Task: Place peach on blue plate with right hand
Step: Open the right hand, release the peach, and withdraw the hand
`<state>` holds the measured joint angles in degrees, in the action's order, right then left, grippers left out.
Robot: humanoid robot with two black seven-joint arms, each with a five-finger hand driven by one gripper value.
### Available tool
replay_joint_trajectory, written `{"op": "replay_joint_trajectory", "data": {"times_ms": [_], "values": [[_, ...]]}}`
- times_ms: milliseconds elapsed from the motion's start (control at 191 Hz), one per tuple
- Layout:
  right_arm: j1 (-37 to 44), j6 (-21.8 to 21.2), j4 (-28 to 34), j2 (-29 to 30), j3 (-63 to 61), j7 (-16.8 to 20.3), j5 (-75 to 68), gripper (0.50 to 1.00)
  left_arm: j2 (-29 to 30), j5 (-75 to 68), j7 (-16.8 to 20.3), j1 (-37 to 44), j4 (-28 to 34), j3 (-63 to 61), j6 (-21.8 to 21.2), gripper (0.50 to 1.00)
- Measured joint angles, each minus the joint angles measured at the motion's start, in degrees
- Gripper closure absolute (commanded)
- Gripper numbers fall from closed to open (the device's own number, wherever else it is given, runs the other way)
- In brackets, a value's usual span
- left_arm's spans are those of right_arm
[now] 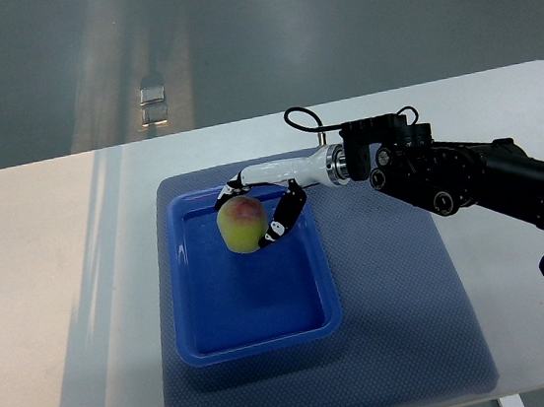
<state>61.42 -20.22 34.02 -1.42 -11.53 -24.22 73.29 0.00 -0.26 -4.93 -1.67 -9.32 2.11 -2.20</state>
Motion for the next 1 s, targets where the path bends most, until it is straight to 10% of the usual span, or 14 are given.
{"op": "replay_joint_trajectory", "data": {"times_ms": [591,999], "values": [[-3.57,1.17,-0.52,-8.27,-8.47,0.45,-16.62,0.572,0.00,-0.11,0.00,0.00,-0.09,-0.33,0.00,0.500],[-13.39,12.59,-3.24,-9.89,-18.99,2.95,-53.51,0.574,0.00,-0.28,0.01,0.00,-0.50,-0.36,0.00,0.500]]}}
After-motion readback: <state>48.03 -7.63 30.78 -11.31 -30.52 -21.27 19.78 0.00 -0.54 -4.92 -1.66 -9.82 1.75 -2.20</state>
